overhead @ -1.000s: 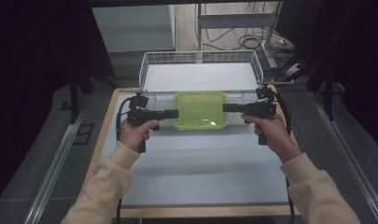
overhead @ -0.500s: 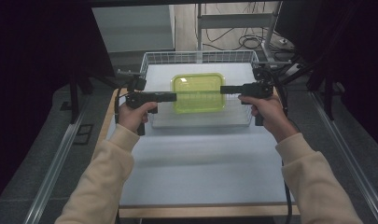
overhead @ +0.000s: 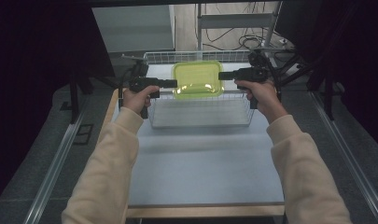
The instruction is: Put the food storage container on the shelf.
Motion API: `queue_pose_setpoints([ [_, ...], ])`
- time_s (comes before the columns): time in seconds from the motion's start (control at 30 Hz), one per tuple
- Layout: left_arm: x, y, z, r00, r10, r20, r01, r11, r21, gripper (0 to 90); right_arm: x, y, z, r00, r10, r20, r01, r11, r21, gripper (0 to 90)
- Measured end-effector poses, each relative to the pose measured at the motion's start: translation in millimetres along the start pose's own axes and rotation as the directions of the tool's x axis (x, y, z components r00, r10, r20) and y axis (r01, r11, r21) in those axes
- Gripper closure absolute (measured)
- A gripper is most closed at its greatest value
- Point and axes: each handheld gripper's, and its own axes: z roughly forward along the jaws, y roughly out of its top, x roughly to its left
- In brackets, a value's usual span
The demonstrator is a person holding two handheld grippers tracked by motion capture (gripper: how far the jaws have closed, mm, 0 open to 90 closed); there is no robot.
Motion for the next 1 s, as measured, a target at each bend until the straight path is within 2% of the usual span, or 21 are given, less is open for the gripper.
queue_pose_setpoints([
  [0.27,7.6,16.8,7.4,0.9996,-0.02,-0.018,0.02,0.9998,-0.004,81.5,-10.5,13.5,9.1,0.9993,0.03,0.02,-0.03,0.999,-0.012,79.4],
  [0.43,14.6,20.7,12.8,0.999,-0.042,-0.013,0.042,0.9991,-0.008,81.2,-13.6,17.7,11.7,0.9989,0.036,0.029,-0.035,0.999,-0.021,78.8],
  [0.57,16.9,24.6,17.4,0.9983,-0.054,-0.023,0.053,0.9984,-0.02,79.4,-14.4,20.0,15.1,0.9987,0.039,0.032,-0.038,0.999,-0.032,72.9],
  [0.67,17.4,27.4,19.9,0.9972,-0.053,-0.054,0.052,0.9984,-0.023,75.5,-14.7,20.8,19.4,0.9983,0.038,0.045,-0.036,0.999,-0.031,68.2],
  [0.87,20.0,28.0,22.5,0.9927,-0.059,-0.105,0.054,0.9974,-0.047,59.4,-18.4,20.4,24.2,0.995,0.037,0.093,-0.034,0.999,-0.039,57.7],
  [0.9,20.4,27.6,22.1,0.9927,-0.058,-0.106,0.052,0.997,-0.058,54.6,-19.5,20.2,23.9,0.9945,0.037,0.098,-0.033,0.998,-0.045,56.4],
  [1.0,21.6,27.1,20.2,0.9917,-0.062,-0.112,0.055,0.9961,-0.069,50.4,-21.5,19.1,22.7,0.9934,0.032,0.11,-0.027,0.999,-0.046,53.7],
])
